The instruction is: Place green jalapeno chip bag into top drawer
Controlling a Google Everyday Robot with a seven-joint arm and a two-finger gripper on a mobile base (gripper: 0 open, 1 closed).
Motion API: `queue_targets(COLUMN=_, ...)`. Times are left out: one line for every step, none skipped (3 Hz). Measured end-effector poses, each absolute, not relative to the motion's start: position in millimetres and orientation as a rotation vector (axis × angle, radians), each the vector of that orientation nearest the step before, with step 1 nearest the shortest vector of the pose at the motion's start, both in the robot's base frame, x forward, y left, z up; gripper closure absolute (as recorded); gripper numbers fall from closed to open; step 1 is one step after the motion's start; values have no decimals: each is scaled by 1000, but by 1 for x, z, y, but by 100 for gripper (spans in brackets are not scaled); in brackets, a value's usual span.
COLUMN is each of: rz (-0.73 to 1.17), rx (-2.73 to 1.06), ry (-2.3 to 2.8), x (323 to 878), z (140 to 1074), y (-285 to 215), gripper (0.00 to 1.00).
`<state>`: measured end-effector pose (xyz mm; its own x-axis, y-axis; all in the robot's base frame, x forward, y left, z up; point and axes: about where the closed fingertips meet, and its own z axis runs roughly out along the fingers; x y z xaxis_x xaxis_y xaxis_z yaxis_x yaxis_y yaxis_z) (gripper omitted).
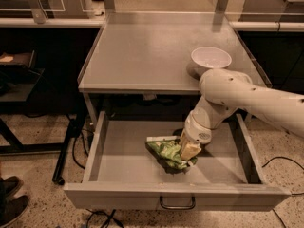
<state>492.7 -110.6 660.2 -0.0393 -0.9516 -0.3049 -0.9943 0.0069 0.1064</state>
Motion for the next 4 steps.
queue_targets(rz=478, rx=-2084, ry=2097, x=494, z=648, y=-96, gripper=100)
queue_targets(rz=478, rx=-2084, ry=2097, x=494, z=648, y=-96, gripper=81)
queue_targets(rz=478, rx=-2085, ry=2097, x=494, z=648, y=-96, gripper=57)
queue_targets(rz=478, rx=-2085, ry=2097, x=494, z=648, y=-96, gripper=34)
